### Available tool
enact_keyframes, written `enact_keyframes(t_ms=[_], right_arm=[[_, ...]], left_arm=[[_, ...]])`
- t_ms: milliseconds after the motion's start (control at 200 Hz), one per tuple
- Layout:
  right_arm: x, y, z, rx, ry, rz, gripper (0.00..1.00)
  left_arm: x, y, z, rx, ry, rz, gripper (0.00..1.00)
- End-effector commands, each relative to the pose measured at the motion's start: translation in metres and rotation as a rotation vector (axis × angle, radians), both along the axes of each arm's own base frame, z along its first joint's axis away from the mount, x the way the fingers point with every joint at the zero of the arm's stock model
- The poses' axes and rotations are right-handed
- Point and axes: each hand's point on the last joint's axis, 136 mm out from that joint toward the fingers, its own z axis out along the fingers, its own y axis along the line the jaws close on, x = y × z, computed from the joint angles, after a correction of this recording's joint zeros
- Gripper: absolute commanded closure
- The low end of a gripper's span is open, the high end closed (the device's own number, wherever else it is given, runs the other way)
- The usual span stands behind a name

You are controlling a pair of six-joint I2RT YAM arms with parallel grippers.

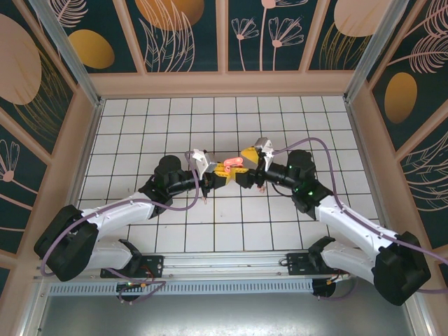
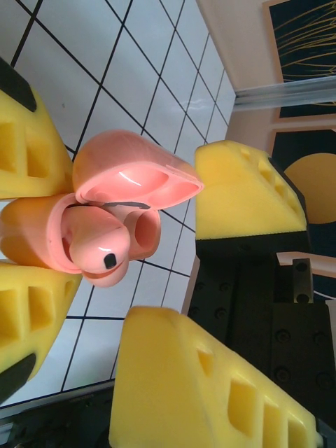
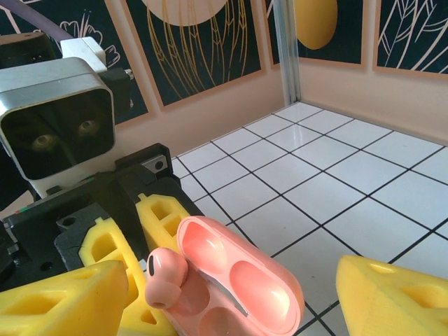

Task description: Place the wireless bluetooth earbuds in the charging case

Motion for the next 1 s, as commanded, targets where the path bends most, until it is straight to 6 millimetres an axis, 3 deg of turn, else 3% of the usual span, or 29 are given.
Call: enact_keyframes(t_ms=[0,525,756,996], right_arm=[[0.007,0.000,0.017,0.026,-0.023,-0.019,0.23],[0.028,-0.014,0.001,0.006,0.035,-0.137,0.25],[0.004,-0.010,0.024,0.068,-0.031,-0.022,0.24],[-0.012,-0.008,0.031,0.095,-0.060,0.050,0.20]], left_arm=[[-0.003,-0.003,0.024,-0.045,-0.074,-0.022,0.92],[-0.004,-0.002,0.026,-0.048,-0.078,-0.018,0.92],[-0.003,-0.002,0.024,-0.044,-0.069,-0.016,0.92],[-0.003,-0.002,0.024,-0.048,-0.067,-0.017,0.92]])
